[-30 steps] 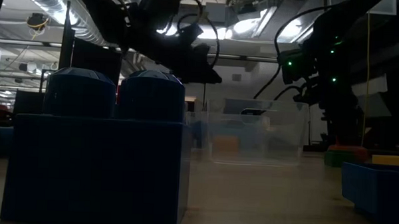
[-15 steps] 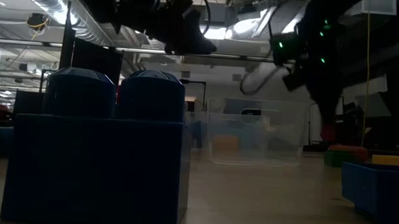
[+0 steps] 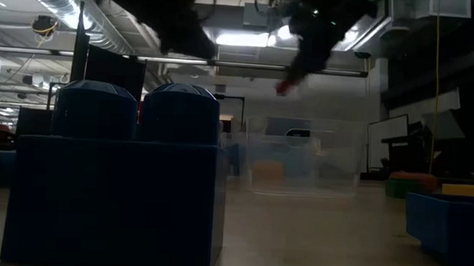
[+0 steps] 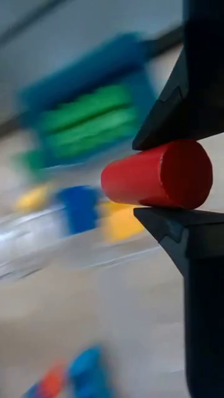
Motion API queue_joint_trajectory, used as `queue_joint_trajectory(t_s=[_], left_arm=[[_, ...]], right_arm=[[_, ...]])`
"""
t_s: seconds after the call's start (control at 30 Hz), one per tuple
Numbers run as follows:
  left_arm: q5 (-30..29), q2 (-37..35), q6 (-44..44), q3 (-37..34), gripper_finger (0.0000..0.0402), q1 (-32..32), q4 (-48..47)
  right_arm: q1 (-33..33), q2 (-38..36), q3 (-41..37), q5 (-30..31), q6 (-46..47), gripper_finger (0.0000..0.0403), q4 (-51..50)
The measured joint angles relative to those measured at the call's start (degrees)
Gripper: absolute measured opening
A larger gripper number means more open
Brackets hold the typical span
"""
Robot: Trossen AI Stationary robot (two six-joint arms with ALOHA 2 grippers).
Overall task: Sort blocks by size
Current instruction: Put the red cylindrical block into the top left transparent bin, then put the blue cylindrical block into the top left transparent bin
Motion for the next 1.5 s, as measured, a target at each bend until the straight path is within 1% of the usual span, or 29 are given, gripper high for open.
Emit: queue_joint_trajectory(t_s=[0.07,0.1,0.17,0.37,0.47,0.6,0.67,0.87,0.93,1.1,1.17,1.3,1.4,1.5], left_arm=[[0.05,-2.62,-4.14,0.0,0.0139,-0.75,-5.78],[0.02,-3.81,-6.33,0.0,0.0139,-1.19,-8.12],[0.04,-6.15,-10.4,0.0,0.0139,-2.26,-13.87],[0.32,-10.48,-24.94,0.0,0.0139,-6.17,-26.92],[3.03,-10.91,-33.27,0.0,0.0139,-8.43,-31.18],[9.02,-10.91,-43.82,0.0,0.0139,-11.75,-34.84],[11.0,-10.69,-49.46,0.0,0.0139,-13.5,-35.53],[15.81,-9.43,-64.0,0.0,0.0139,-18.63,-37.03],[17.32,-9.01,-68.05,0.0,0.0139,-20.18,-37.16],[18.47,-7.06,-76.0,0.0,0.0139,-24.11,-37.18],[18.99,-5.81,-79.77,0.0,0.0139,-25.58,-37.08],[19.81,-2.47,-85.48,0.0,0.0139,-28.69,-36.99],[20.09,0.32,-87.92,0.0,0.0139,-30.55,-36.37],[20.75,3.03,-90.23,0.0,0.0139,-31.76,-36.38]], right_arm=[[0.02,0.73,-0.21,-3.22,-1.1,0.0139,7.72],[0.02,1.19,-0.17,-5.07,-0.89,0.0139,9.91],[0.02,2.35,-0.38,-7.75,-0.52,0.0139,10.99],[0.09,8.79,-0.34,-8.66,-0.43,0.014,25.71],[0.09,13.04,-0.34,-8.91,-0.34,0.014,34.6],[0.09,18.18,-0.34,-10.6,-0.3,0.014,44.32],[0.09,20.68,-0.34,-11.04,-0.31,0.014,48.32],[0.07,26.35,-0.34,-11.37,0.12,0.014,55.16],[0.07,27.92,-0.34,-11.32,0.18,0.014,56.93],[0.07,30.33,-0.34,-11.0,0.32,0.0145,60.06],[0.07,30.87,-0.34,-11.0,0.32,0.0156,60.09],[0.07,31.07,-0.33,-10.95,0.32,0.0191,60.41],[0.07,31.19,-0.32,-10.96,0.34,0.0214,60.58],[0.07,31.19,-0.32,-10.97,0.32,0.0228,60.9]])
